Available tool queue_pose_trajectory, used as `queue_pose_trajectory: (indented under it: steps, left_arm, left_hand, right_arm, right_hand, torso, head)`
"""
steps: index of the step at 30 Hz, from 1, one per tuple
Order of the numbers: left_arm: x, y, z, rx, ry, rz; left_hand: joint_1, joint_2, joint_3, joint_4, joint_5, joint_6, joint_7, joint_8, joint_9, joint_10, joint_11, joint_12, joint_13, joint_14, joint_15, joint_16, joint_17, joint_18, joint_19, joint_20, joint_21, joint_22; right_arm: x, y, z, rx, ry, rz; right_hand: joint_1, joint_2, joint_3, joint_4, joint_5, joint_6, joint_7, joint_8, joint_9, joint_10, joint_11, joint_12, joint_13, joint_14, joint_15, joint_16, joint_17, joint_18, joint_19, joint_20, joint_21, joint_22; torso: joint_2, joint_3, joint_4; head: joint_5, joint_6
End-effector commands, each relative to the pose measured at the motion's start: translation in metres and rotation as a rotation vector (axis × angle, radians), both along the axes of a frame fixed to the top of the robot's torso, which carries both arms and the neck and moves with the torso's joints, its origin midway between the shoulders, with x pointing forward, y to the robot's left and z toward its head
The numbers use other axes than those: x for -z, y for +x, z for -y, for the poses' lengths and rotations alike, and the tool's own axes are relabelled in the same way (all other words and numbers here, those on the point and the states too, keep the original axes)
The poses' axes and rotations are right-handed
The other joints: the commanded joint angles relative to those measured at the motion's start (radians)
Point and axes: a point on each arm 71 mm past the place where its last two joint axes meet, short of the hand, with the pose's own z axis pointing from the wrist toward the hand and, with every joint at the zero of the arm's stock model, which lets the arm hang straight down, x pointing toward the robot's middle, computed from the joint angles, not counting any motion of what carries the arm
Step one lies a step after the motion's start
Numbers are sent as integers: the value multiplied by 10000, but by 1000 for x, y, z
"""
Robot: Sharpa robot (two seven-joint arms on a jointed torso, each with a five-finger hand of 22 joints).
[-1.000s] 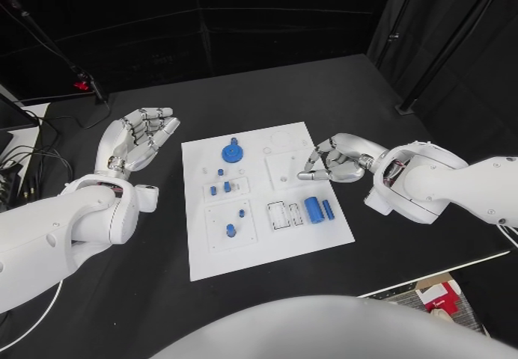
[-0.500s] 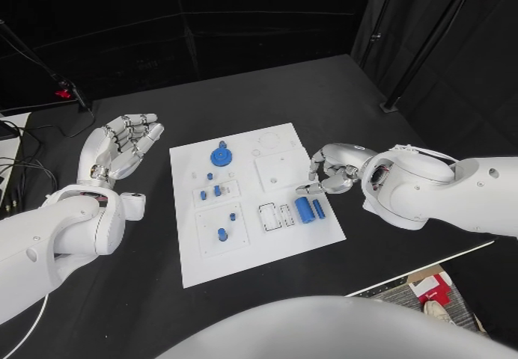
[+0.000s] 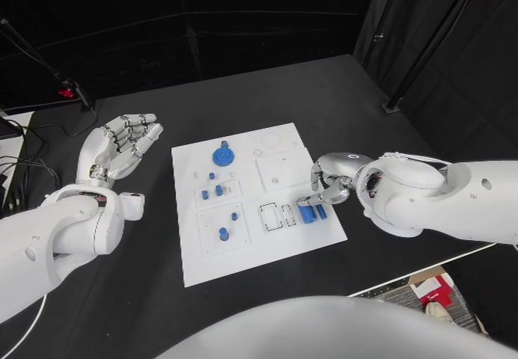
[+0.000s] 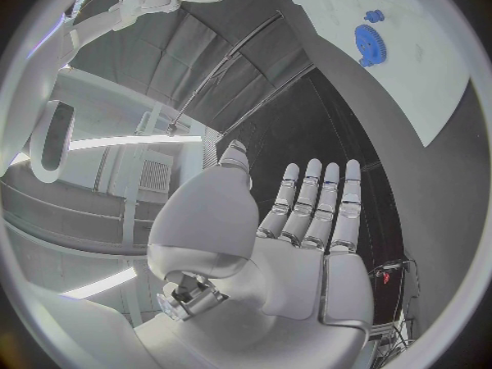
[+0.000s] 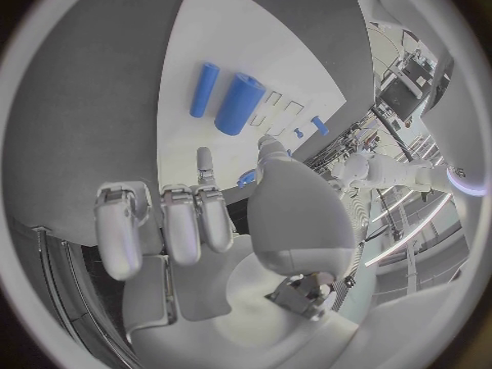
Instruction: Assemble the parts on the task board
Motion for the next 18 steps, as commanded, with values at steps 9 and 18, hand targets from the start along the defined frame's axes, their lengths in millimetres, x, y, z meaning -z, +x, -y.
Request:
queue_pose_trajectory:
  steps: [9,18]
  left_arm:
    - [-3,-1,-2,121,-124,343]
    - [-2,-1,-3,87,-111,324]
  left_hand:
    - [39,99,-45,7,42,-64,1144,39,-13,-67,-27,48,-12,-86,17,40,-9,-44,80,15,56,-14]
    - [51,112,-49,6,49,-73,1145,45,-15,-67,-27,59,-12,-87,17,50,-19,-45,79,16,55,-20]
  right_arm:
    - [9,-8,-7,-202,-781,-936]
    - [12,-8,-12,-290,-733,-1181]
  right_hand:
    - [-158,122,125,1,-89,120,-49,76,15,1042,-105,25,2630,1038,-94,25,2631,-71,1056,-101,33,2635]
    - [-162,231,176,-8,-115,181,-82,90,11,1042,-138,25,2630,1038,-119,25,2631,-71,1056,-124,33,2635]
  torso:
    - [-5,-3,-7]
    - [-4,1,4]
  head:
    - [54,-1]
    - [114,-1]
